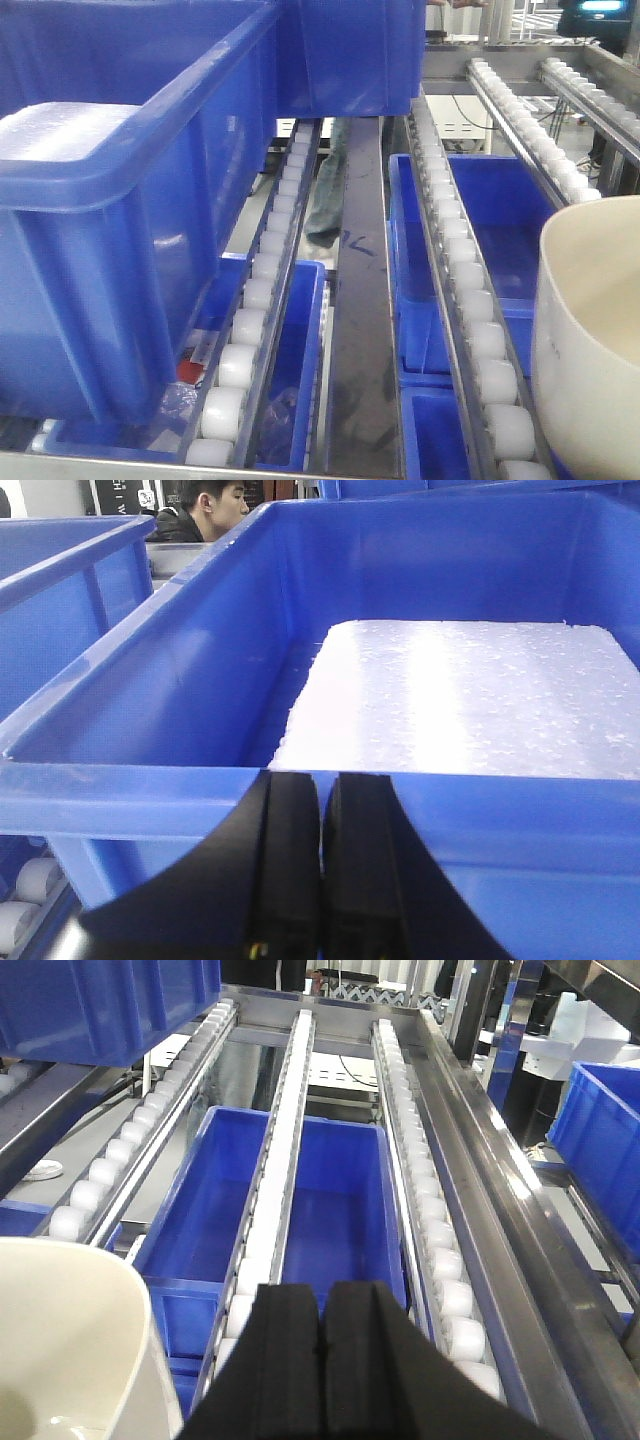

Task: Move white bin to right shelf second layer

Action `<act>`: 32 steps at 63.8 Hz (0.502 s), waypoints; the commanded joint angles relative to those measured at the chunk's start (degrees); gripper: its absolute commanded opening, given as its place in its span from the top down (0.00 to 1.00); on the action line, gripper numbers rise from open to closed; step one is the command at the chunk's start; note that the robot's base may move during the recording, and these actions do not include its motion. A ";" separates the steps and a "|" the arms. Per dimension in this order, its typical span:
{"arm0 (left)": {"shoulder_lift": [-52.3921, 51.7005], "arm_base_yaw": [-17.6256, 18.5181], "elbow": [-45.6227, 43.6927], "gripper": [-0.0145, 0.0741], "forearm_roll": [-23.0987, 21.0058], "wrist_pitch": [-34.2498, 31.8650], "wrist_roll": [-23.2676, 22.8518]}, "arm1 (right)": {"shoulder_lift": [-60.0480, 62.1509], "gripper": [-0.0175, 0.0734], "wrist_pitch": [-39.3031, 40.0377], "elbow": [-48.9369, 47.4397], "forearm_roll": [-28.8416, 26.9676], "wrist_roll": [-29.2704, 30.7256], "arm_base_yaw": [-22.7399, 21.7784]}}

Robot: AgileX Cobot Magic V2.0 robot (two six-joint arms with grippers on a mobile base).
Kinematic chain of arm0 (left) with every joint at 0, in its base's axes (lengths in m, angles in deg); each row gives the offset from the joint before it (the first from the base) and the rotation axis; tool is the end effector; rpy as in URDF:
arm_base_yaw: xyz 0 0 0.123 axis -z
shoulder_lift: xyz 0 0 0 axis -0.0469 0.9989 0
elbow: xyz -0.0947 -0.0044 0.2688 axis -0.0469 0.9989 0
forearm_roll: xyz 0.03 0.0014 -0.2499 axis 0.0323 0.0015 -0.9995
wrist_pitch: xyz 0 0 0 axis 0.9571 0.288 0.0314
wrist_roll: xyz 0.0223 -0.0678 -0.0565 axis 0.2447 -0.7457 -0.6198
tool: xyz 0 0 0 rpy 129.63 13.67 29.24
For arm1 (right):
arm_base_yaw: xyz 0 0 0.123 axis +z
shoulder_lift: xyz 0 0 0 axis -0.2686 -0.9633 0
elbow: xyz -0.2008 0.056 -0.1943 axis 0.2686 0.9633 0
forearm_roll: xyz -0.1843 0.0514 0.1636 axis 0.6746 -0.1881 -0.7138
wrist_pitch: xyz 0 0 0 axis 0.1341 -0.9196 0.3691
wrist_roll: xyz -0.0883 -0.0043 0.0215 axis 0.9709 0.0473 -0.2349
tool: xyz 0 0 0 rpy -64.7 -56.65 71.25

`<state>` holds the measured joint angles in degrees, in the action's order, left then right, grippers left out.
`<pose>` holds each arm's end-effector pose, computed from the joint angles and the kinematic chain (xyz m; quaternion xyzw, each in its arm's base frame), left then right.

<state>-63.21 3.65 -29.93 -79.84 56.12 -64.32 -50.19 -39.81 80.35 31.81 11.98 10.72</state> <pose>0.0562 -0.0014 0.2033 0.0202 0.7061 0.0043 0.7078 0.0567 -0.0049 0.1971 0.0082 0.7092 -0.0517 0.7030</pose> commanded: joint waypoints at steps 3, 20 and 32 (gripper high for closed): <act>-0.87 0.21 2.11 0.74 -0.35 -4.89 -0.15 | 1.16 0.74 5.24 -0.87 0.00 0.01 -0.40; -0.87 0.21 2.11 0.74 -0.35 -4.89 -0.15 | 1.16 0.74 5.24 -0.87 0.00 0.01 -0.40; -0.87 0.21 2.11 0.74 -0.35 -4.89 -0.15 | 1.16 0.74 5.24 -0.87 0.00 0.01 -0.40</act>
<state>-63.21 3.65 -29.93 -79.84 56.12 -64.32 -50.19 -39.81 80.35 31.81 11.98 10.72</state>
